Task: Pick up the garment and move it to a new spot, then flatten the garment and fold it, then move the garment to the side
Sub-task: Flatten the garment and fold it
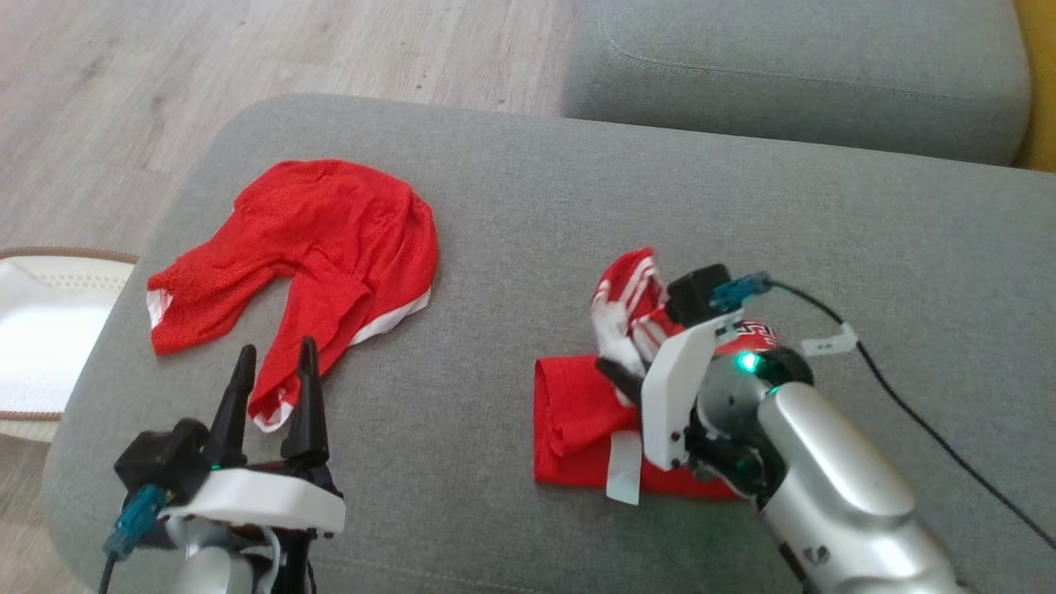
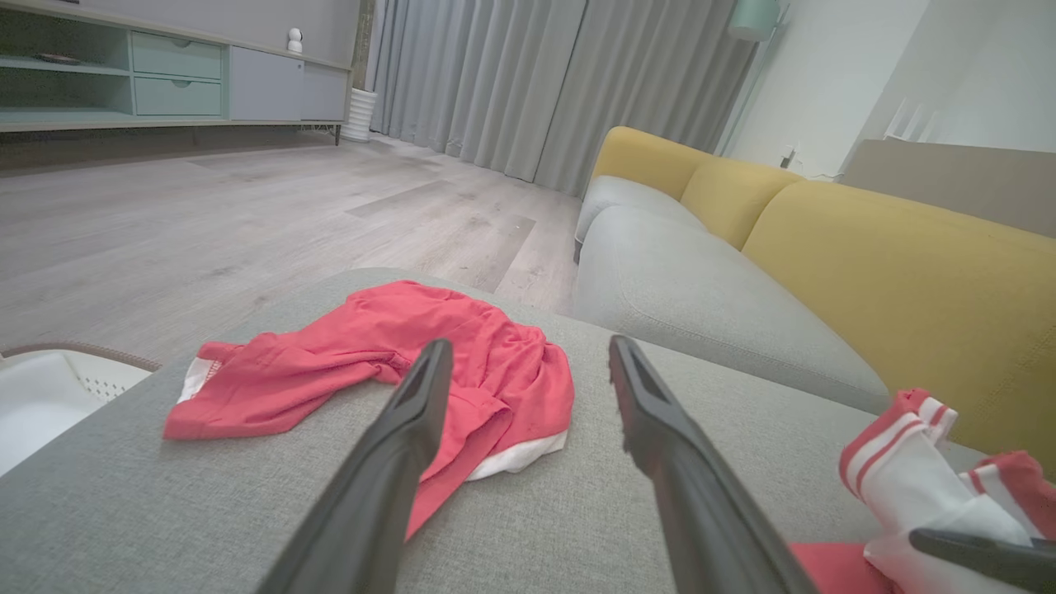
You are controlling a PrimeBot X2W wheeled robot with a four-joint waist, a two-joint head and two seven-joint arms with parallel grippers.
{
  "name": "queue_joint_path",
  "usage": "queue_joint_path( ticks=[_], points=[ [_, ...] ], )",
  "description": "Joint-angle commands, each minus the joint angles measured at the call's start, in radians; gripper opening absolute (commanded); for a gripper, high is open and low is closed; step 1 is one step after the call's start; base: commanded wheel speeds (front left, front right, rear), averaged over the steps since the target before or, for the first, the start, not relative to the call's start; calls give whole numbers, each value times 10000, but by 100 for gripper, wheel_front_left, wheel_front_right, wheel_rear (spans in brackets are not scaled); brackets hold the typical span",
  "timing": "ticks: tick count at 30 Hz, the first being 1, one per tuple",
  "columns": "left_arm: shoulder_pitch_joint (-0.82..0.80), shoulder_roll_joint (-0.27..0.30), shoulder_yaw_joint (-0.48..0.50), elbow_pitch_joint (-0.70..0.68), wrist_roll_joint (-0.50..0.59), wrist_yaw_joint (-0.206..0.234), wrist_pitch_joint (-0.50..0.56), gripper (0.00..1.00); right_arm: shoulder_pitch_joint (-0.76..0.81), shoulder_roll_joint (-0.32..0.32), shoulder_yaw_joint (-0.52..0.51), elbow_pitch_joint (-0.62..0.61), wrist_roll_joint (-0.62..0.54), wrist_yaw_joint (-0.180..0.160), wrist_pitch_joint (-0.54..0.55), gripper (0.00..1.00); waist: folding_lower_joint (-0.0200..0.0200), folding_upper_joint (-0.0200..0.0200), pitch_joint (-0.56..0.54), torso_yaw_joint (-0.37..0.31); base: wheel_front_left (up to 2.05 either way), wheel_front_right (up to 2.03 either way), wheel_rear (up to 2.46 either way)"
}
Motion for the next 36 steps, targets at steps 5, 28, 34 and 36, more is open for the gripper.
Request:
queue_joint_path(
  ticks=[5,28,34,36],
  points=[
    [-564,-19,438,-235,86,-53,-59,100,-78,372,201,58,329,75,-336,0,0,0,-3,-101,0,0,0],
    [-244,-71,1014,-361,11,-19,-59,100,-1092,-1187,-1308,-1683,2206,75,-3010,100,0,0,-422,-973,0,0,0],
    [-188,-77,1030,-483,-2,-25,-59,100,-582,-2034,-2196,-1009,575,75,-3302,100,0,0,-376,-962,0,0,0],
    [-175,-78,1024,-508,-21,-11,-59,100,-389,-1962,-2286,-780,319,75,-3253,100,0,0,-346,-962,0,0,0]
  ],
)
